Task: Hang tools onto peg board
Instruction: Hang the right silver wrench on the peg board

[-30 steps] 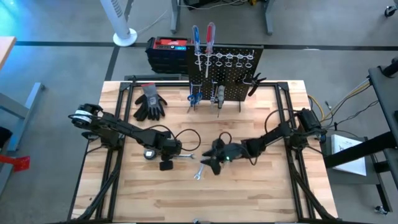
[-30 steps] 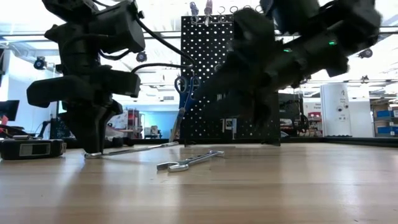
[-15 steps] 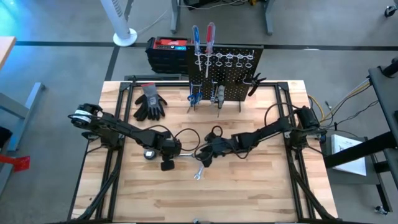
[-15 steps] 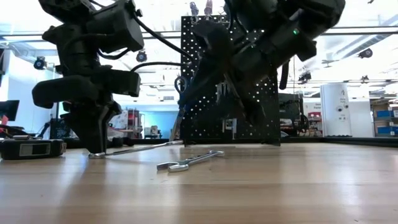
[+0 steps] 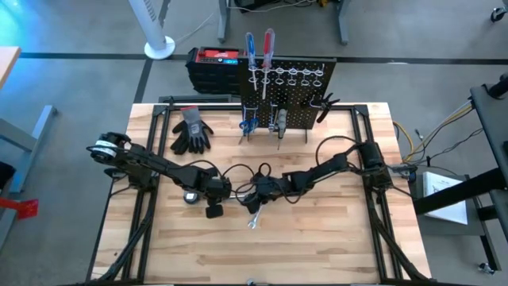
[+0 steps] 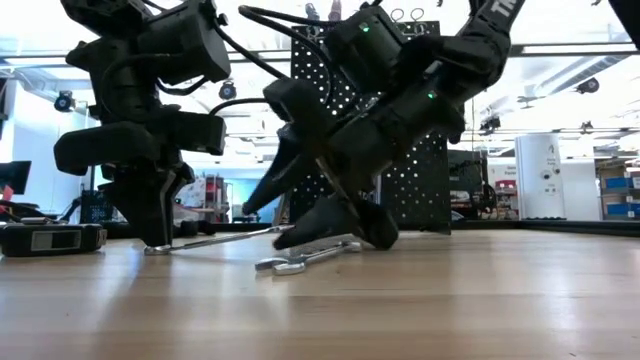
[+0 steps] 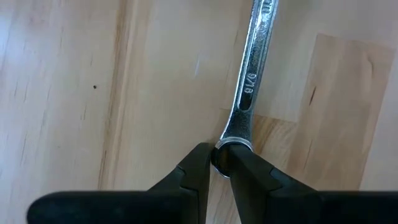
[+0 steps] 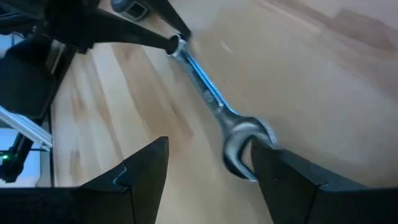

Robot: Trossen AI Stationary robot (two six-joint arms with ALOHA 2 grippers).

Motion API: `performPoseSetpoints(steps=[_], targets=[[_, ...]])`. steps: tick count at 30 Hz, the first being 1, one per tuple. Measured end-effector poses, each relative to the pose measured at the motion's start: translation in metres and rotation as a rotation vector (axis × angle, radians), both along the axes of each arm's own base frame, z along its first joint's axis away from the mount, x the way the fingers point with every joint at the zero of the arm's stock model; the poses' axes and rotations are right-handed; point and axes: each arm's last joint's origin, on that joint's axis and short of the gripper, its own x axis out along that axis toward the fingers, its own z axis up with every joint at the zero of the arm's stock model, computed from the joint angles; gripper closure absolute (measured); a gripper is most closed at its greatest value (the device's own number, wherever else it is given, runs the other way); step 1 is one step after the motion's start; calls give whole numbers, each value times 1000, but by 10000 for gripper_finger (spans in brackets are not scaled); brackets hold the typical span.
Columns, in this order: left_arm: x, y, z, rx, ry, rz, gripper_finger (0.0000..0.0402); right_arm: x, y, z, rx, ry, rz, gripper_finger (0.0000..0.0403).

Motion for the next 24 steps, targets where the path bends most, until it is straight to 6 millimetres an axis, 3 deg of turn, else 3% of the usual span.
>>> performPoseSetpoints(steps=[8,19,24], targets=[[0,0,0,1,-1,0,352,3,-6,3,-11,-7,-4,225],[0,0,0,3,-4,0,352,3,-10,1,-48,-29,24,378],[0,0,-1,3,-3,-2,352,4,-10,2,-93,-51,66,396]])
